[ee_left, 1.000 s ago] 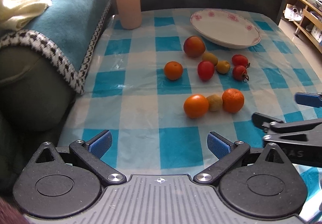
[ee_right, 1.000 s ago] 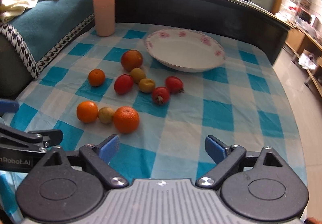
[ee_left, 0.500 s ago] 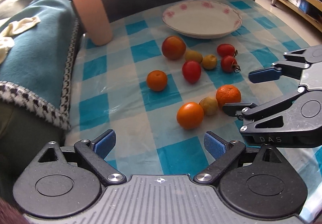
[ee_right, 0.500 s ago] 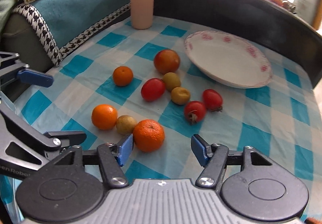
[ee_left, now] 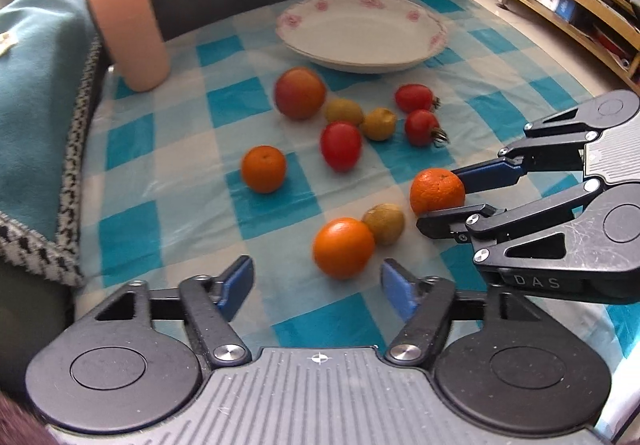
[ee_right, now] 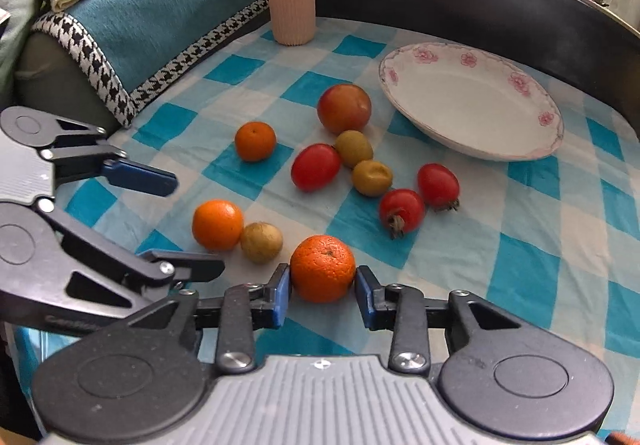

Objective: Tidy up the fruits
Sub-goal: 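Close the right gripper on a large orange while the left gripper grasps a smaller orange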

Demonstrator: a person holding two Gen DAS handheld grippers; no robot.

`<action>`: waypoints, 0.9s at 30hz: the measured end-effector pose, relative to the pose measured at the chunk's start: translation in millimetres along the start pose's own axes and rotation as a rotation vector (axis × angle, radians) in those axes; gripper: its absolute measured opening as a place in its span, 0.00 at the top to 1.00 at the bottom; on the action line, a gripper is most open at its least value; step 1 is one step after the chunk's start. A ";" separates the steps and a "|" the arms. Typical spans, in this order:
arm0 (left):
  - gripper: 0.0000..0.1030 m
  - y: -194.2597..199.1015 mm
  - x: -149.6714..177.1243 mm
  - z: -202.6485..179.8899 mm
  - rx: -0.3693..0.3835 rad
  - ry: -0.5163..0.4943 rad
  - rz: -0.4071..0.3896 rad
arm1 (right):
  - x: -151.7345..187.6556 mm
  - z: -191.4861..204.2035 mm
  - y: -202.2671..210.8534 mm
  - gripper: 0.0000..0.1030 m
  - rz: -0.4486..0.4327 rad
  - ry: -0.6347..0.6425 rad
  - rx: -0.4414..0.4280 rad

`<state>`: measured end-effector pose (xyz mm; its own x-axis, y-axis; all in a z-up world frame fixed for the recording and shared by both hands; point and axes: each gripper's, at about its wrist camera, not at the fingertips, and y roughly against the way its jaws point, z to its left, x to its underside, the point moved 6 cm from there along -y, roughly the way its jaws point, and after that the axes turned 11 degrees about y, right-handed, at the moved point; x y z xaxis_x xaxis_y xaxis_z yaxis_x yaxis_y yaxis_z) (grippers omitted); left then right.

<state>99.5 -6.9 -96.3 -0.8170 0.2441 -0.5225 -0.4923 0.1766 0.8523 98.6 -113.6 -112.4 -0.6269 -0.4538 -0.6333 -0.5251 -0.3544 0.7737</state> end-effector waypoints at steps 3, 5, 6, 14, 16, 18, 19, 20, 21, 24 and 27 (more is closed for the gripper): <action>0.35 -2.9 -0.3 -7.3 0.026 -0.017 0.004 | 4.4 -4.9 3.9 0.52 0.003 -0.016 0.003; 0.37 -6.3 -1.6 -10.0 0.036 -0.021 0.007 | 6.3 -10.1 6.9 0.52 0.002 -0.038 -0.001; 0.38 -9.3 -2.0 -10.3 0.035 -0.018 0.017 | 7.0 -12.0 8.4 0.52 0.000 -0.046 -0.001; 0.38 -14.3 -8.5 -8.1 0.039 0.031 0.023 | 13.7 -18.0 10.8 0.52 0.013 -0.066 0.004; 0.38 -14.4 -8.6 -8.6 0.037 0.025 0.023 | 15.4 -19.4 12.1 0.52 0.015 -0.071 0.007; 0.39 -13.8 -8.0 -8.4 0.037 0.018 0.022 | 17.0 -21.5 13.5 0.52 0.015 -0.082 0.007; 0.43 -13.1 -7.8 -8.8 0.040 0.020 0.021 | 17.8 -22.3 14.0 0.52 0.015 -0.087 0.006; 0.46 -12.2 -7.1 -9.0 0.041 0.018 0.020 | 18.0 -23.0 14.7 0.52 0.016 -0.090 0.007; 0.50 -10.9 -6.1 -9.7 0.040 0.011 0.019 | 18.4 -23.3 15.7 0.52 0.017 -0.091 0.010; 0.55 -10.4 -5.3 -8.6 0.040 0.012 0.019 | 20.3 -24.1 19.4 0.52 0.017 -0.096 0.018; 0.58 -10.6 -9.3 -6.9 0.049 0.042 0.022 | 22.4 -24.2 23.6 0.52 0.014 -0.097 0.023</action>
<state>110.3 -17.6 -100.3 -0.8399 0.2088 -0.5010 -0.4593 0.2185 0.8610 86.1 -151.9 -107.9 -0.6865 -0.3768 -0.6218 -0.5284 -0.3289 0.7827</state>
